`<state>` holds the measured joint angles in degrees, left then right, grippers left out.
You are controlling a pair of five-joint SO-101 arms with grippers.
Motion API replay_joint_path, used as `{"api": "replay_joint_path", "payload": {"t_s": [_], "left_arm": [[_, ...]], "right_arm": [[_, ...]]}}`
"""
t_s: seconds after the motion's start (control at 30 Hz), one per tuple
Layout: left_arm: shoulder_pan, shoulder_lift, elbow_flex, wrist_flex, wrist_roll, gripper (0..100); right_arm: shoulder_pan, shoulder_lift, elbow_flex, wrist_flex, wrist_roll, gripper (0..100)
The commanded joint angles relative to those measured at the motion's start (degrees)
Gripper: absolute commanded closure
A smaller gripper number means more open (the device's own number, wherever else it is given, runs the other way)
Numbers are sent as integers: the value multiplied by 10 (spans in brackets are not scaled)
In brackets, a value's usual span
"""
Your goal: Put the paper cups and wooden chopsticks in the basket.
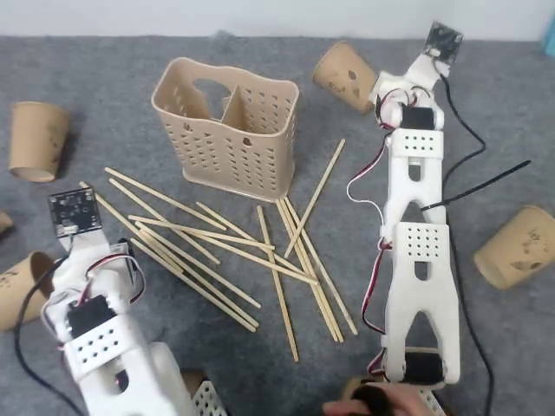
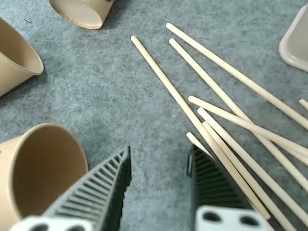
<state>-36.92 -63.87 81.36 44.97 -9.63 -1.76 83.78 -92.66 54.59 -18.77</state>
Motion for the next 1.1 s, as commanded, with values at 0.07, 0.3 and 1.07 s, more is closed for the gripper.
{"api": "replay_joint_path", "payload": {"t_s": [0.07,0.3,1.07], "left_arm": [[5,-7,-3,-13,-5,822],[5,-7,-3,-14,-5,822],[6,-11,-3,-14,-3,822]], "right_arm": [[-20,5,-36,-51,91,992],[5,-31,-37,45,149,992],[69,-267,8,488,263,992]]}}
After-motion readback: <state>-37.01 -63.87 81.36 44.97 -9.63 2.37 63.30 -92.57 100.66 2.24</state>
